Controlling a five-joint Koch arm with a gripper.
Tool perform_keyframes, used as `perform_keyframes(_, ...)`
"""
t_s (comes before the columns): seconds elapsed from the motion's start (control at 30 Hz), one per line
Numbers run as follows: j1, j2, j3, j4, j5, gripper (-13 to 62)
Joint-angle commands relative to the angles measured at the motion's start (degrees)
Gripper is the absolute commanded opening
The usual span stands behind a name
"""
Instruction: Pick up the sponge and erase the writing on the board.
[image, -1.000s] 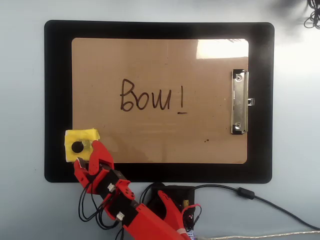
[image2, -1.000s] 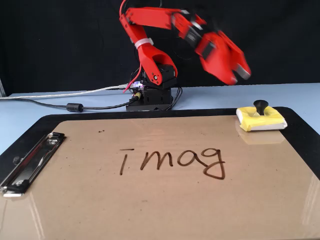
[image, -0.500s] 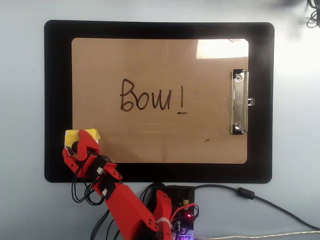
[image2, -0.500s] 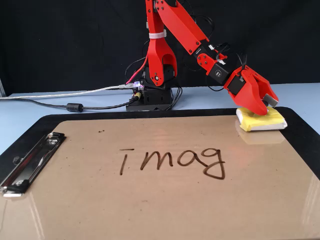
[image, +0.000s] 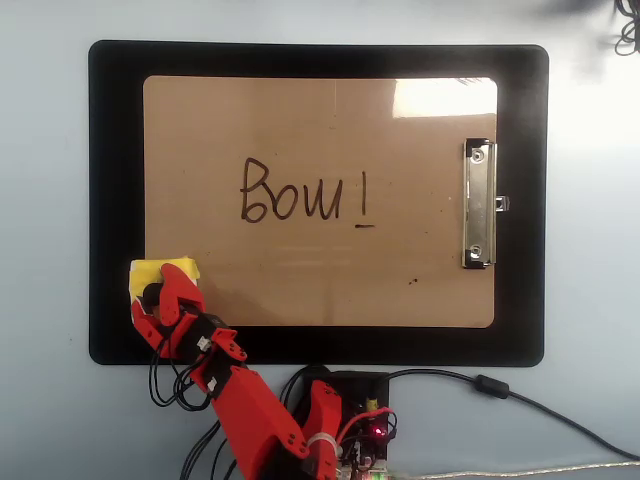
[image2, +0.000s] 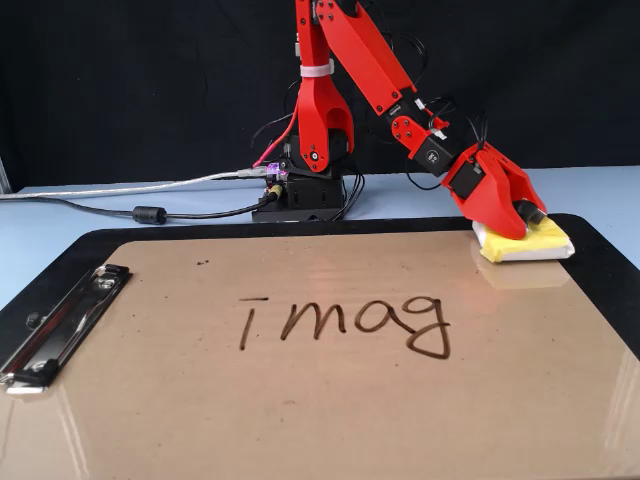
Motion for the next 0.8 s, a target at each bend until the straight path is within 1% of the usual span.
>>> perform_keyframes(0.0,-0.7,-0.1,0.1,-3.6,-1.3,27.6)
perform_keyframes(0.07,-0.5,-1.1,0.1,-3.9,-1.3,26.6)
perform_keyframes(0.1,-0.3,-1.2,0.2,-3.9,-1.3,23.6)
perform_keyframes(0.23,0.2,-1.1,1.3,-3.9,-1.6,8.2)
perform_keyframes(0.33,2.5,0.2,2.7,-3.9,-1.6,-4.0)
perform_keyframes(0.37,3.1,1.1,3.2,-3.9,-1.5,-7.1)
perform_keyframes(0.5,5.0,7.4,4.1,-2.4,-2.8,-7.9)
perform_keyframes(0.57,5.6,13.3,3.7,3.7,-5.8,-7.9)
perform_keyframes(0.63,7.9,21.3,3.3,14.9,-8.3,-7.9)
perform_keyframes(0.7,13.4,31.7,-1.1,32.7,-8.7,-7.9)
perform_keyframes(0.77,22.4,39.7,-7.8,52.1,-6.6,-7.9)
